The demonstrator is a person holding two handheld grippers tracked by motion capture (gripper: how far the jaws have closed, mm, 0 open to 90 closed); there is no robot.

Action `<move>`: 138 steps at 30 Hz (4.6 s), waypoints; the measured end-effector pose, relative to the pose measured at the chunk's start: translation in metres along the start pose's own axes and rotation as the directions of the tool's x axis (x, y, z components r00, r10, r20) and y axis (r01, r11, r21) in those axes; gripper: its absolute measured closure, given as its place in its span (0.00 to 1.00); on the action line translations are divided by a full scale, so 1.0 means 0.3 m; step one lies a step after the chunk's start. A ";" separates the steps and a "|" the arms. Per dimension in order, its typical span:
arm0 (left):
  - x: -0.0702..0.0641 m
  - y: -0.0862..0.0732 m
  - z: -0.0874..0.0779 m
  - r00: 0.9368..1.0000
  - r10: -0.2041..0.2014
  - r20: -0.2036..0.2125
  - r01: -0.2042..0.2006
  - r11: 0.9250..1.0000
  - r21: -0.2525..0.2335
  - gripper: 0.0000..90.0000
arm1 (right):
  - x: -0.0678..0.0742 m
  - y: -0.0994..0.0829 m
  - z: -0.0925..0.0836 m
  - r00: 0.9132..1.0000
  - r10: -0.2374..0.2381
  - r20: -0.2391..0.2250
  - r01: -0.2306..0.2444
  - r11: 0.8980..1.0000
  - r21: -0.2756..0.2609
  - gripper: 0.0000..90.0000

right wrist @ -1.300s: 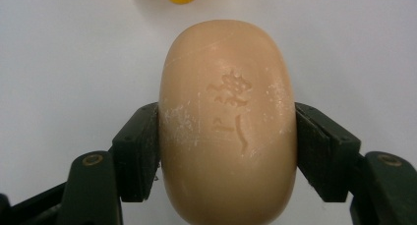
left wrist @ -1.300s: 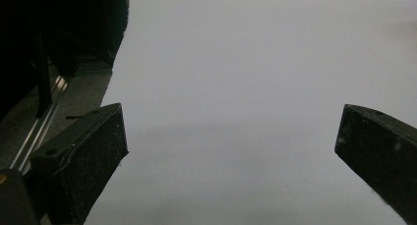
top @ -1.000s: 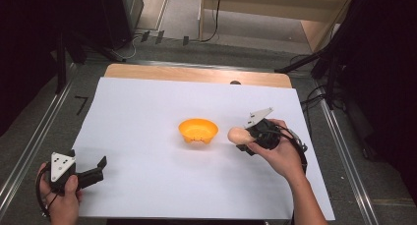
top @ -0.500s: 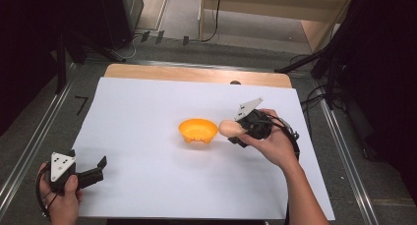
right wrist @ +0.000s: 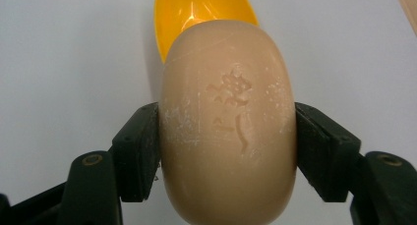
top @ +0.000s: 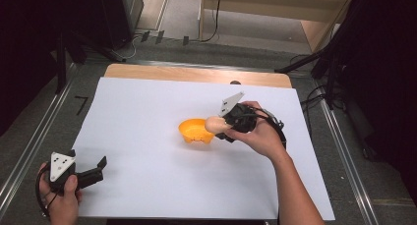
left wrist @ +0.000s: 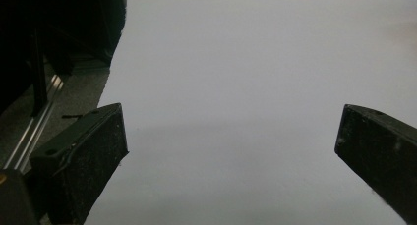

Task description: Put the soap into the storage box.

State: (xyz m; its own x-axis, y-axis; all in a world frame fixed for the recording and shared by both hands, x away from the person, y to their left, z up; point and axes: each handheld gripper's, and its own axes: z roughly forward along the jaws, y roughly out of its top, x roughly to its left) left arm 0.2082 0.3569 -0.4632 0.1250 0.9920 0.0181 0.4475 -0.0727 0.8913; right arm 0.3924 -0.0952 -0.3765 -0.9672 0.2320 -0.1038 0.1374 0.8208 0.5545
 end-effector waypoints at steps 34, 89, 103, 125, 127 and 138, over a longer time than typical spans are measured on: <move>0.002 0.001 0.001 1.000 -0.002 0.011 0.002 1.000 0.007 0.00 | -0.030 0.155 0.141 0.993 -0.094 -0.072 0.100 0.992 0.081 0.37; 0.004 0.002 0.005 1.000 -0.011 0.012 0.011 1.000 0.015 0.00 | -0.075 -0.113 0.027 0.930 0.368 0.007 -0.365 0.924 -0.110 0.14; 0.006 0.001 0.003 1.000 -0.015 0.009 0.015 1.000 0.011 0.00 | -0.029 -0.304 -0.022 0.864 0.500 0.058 -0.487 0.860 -0.154 0.00; 0.005 0.002 0.003 1.000 -0.013 0.010 0.013 1.000 0.014 0.00 | 0.114 -0.619 -0.070 0.772 0.615 0.158 -0.579 0.784 -0.223 0.00; 0.006 0.002 0.003 1.000 -0.014 0.010 0.014 1.000 0.014 0.00 | 0.134 -0.653 -0.075 0.760 0.631 0.153 -0.591 0.770 -0.242 0.00; 0.005 0.002 0.003 1.000 -0.008 0.008 0.008 1.000 0.014 0.00 | 0.192 -0.751 -0.125 0.726 0.667 0.168 -0.605 0.735 -0.306 0.00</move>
State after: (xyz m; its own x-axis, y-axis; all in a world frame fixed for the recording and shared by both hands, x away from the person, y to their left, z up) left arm 0.2093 0.3582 -0.4631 0.1285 0.9917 0.0073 0.4605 -0.0662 0.8852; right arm 0.2978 -0.2864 -0.4764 -0.5744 0.8037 0.1555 0.6204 0.3034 0.7232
